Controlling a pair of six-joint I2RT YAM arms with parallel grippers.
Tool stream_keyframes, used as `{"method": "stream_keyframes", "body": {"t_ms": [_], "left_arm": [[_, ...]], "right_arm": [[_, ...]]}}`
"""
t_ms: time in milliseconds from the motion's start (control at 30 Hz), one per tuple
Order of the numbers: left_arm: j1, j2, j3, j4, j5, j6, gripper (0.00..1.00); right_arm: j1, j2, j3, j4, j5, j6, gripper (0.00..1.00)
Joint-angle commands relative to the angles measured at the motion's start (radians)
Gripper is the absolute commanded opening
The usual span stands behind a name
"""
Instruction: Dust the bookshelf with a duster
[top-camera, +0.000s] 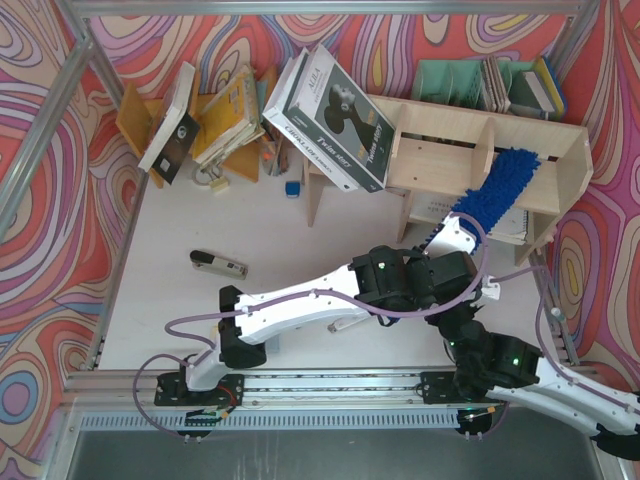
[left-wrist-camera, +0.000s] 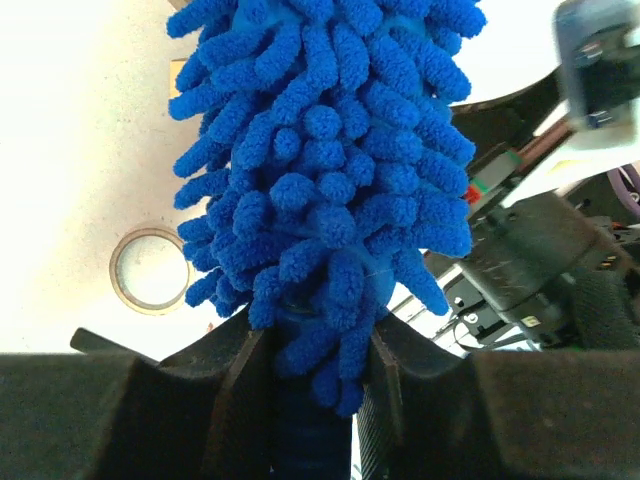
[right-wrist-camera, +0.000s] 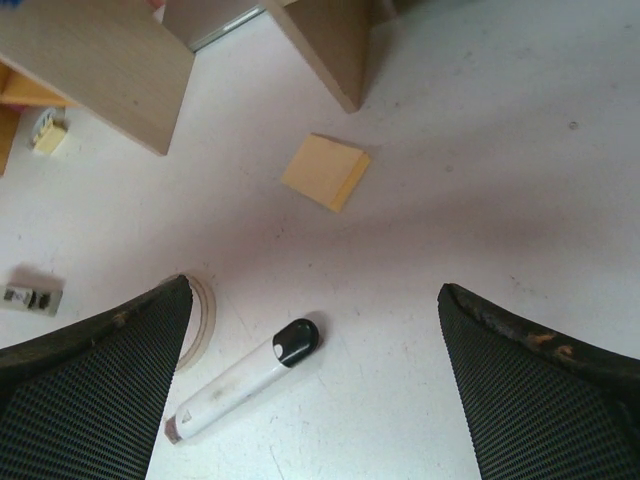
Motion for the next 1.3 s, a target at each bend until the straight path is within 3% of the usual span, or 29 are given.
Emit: {"method": "stream_keyframes", "body": {"t_ms": [0, 133, 333, 533, 1000, 1267], "left_arm": [[0.022, -0.053, -0.017, -0.013, -0.064, -0.015, 0.00], [0.024, -0.032, 0.023, -0.010, -0.037, -0.007, 0.00], [0.022, 0.011, 0.082, -0.001, 0.015, -0.003, 0.00], [-0.007, 0.025, 0.118, 0.047, 0.038, 0.021, 0.00], [-0.013, 0.060, 0.118, 0.072, 0.121, 0.019, 0.00], [-0.012, -0.032, 0.018, 0.010, -0.060, -0.033, 0.00]], "right_arm": [[-0.001, -0.037, 0.071, -0.191, 0.122, 0.188, 0.99], [-0.001, -0.041, 0.107, -0.273, 0.185, 0.273, 0.99], [-0.001, 0.022, 0.200, -0.532, 0.247, 0.515, 0.99], [-0.001, 0.048, 0.198, -0.603, 0.250, 0.624, 0.99], [-0.001, 0.039, 0.195, -0.621, 0.250, 0.655, 0.99], [-0.001, 0.040, 0.193, -0.624, 0.250, 0.661, 0.99]]}}
